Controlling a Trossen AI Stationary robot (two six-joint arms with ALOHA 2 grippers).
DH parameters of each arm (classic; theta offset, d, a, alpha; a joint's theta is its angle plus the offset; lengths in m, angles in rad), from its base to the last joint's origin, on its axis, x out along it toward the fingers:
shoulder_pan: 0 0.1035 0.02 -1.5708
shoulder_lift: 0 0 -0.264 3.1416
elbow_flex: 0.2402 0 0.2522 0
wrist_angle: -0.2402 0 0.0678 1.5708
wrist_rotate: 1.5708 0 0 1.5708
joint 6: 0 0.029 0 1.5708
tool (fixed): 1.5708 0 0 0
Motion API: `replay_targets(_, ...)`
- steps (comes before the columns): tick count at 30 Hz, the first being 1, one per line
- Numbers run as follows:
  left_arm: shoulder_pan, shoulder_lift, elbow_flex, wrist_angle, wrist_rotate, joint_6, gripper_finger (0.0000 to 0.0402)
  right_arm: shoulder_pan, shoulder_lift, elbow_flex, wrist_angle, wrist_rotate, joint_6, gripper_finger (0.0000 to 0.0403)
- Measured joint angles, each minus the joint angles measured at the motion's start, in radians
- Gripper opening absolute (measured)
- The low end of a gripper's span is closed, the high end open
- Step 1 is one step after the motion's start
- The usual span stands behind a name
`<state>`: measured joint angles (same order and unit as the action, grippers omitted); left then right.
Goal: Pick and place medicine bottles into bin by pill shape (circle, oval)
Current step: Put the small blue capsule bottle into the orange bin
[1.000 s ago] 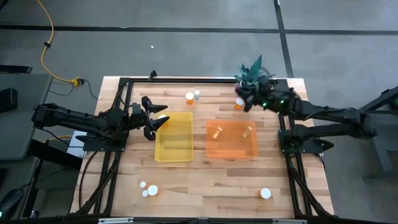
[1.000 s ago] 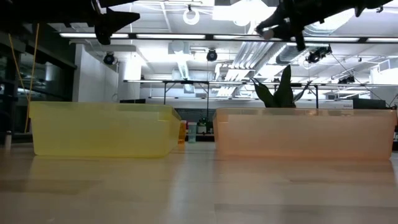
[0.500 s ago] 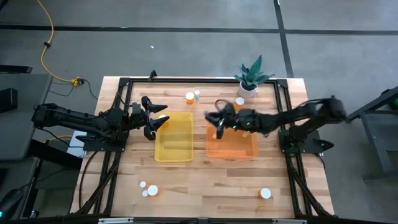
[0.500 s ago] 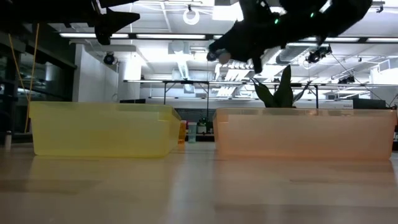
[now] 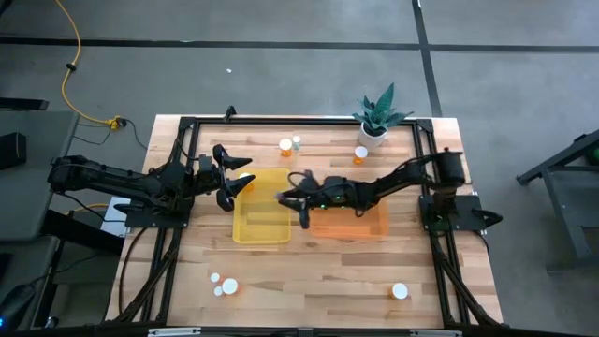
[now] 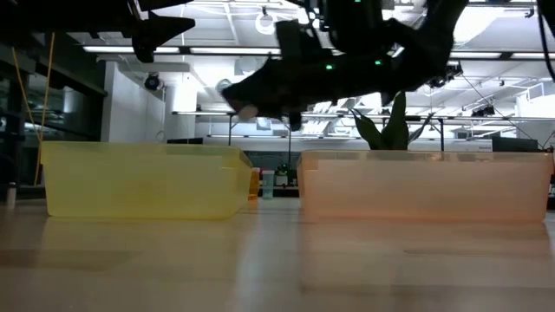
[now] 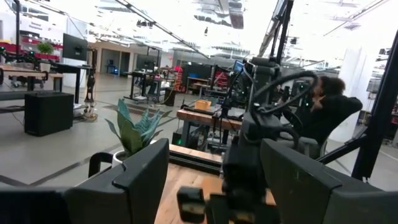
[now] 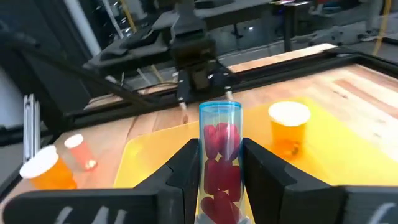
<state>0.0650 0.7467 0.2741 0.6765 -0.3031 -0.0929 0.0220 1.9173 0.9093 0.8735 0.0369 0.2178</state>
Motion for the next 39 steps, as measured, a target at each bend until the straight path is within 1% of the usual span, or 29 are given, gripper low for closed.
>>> replay_targets(6, 0.0, 0.0, 0.0, -0.008, 0.0, 0.0, 0.0241, 0.003, 0.086, 0.12, -0.129, -0.008, -0.018, 0.0092)
replay_targets(11, 0.0, 0.0, 0.0, -0.032, 0.0, 0.0, 0.0241, 0.006, 0.15, 0.223, -0.24, -0.057, -0.019, 0.0092)
replay_targets(15, 0.0, 0.0, 0.0, -0.03, 0.0, 0.0, 0.0241, 0.009, 0.188, 0.28, -0.304, -0.069, -0.041, 0.0092)
replay_targets(20, 0.0, 0.0, 0.0, -0.03, 0.0, 0.0, 0.0241, 0.012, 0.198, 0.293, -0.377, -0.069, -0.07, 0.0092)
replay_targets(29, 0.0, 0.0, 0.0, -0.029, 0.0, 0.0, 0.0241, 0.014, 0.198, 0.292, -0.384, -0.068, -0.131, 0.0092)
replay_targets(33, 0.0, 0.0, 0.0, -0.029, 0.0, 0.0, 0.0241, 0.019, 0.198, 0.292, -0.384, -0.057, -0.139, 0.0114)
replay_targets(37, 0.0, 0.0, 0.0, -0.029, 0.0, 0.007, 0.0241, 0.036, 0.198, 0.292, -0.384, 0.029, -0.151, 0.0158)
replay_targets(39, 0.0, 0.0, 0.0, -0.029, 0.0, 0.016, 0.0241, 0.042, 0.198, 0.292, -0.384, 0.054, -0.172, 0.0183)
